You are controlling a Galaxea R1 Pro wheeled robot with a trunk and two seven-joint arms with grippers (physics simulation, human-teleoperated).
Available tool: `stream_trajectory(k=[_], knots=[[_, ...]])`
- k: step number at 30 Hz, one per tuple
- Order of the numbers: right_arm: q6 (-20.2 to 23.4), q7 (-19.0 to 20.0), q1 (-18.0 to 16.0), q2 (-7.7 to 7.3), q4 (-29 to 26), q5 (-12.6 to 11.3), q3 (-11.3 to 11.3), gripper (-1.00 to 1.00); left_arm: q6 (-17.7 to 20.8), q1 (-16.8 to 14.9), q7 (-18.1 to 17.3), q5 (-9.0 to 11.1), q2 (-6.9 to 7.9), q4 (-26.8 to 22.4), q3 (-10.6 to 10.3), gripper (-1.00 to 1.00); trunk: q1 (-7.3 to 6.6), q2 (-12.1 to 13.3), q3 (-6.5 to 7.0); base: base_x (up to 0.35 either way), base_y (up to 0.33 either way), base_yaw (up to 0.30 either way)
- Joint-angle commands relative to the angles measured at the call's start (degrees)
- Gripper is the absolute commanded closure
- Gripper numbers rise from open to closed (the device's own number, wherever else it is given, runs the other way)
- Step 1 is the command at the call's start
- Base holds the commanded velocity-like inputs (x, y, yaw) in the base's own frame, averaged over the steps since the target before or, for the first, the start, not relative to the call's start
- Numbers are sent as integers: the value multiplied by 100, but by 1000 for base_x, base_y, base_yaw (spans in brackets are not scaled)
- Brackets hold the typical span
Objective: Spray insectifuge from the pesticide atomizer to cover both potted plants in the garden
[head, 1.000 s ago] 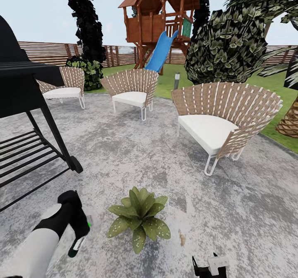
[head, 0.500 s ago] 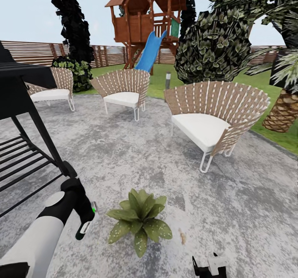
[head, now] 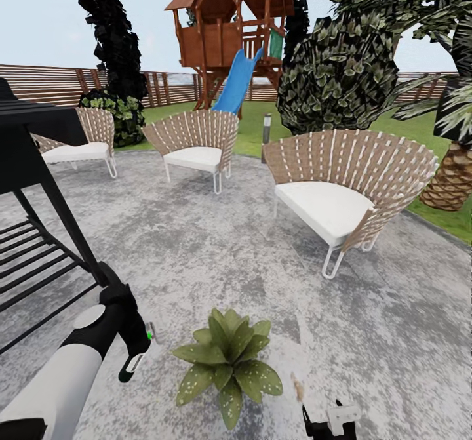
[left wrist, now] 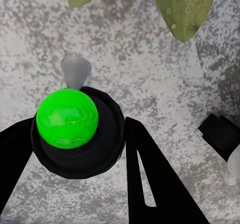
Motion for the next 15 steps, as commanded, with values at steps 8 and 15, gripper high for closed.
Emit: stream_trajectory(k=[8, 15], knots=[[-14, -16, -3, 0, 2, -49, 49, -100, 74, -4, -35, -22, -11, -6, 26, 100, -1, -2, 18, -136, 203, -214], [-14, -16, -3, 0, 2, -50, 50, -100, 67, 4, -28, -29, -11, -6, 29, 100, -1, -2, 41, -9, 240, -246]])
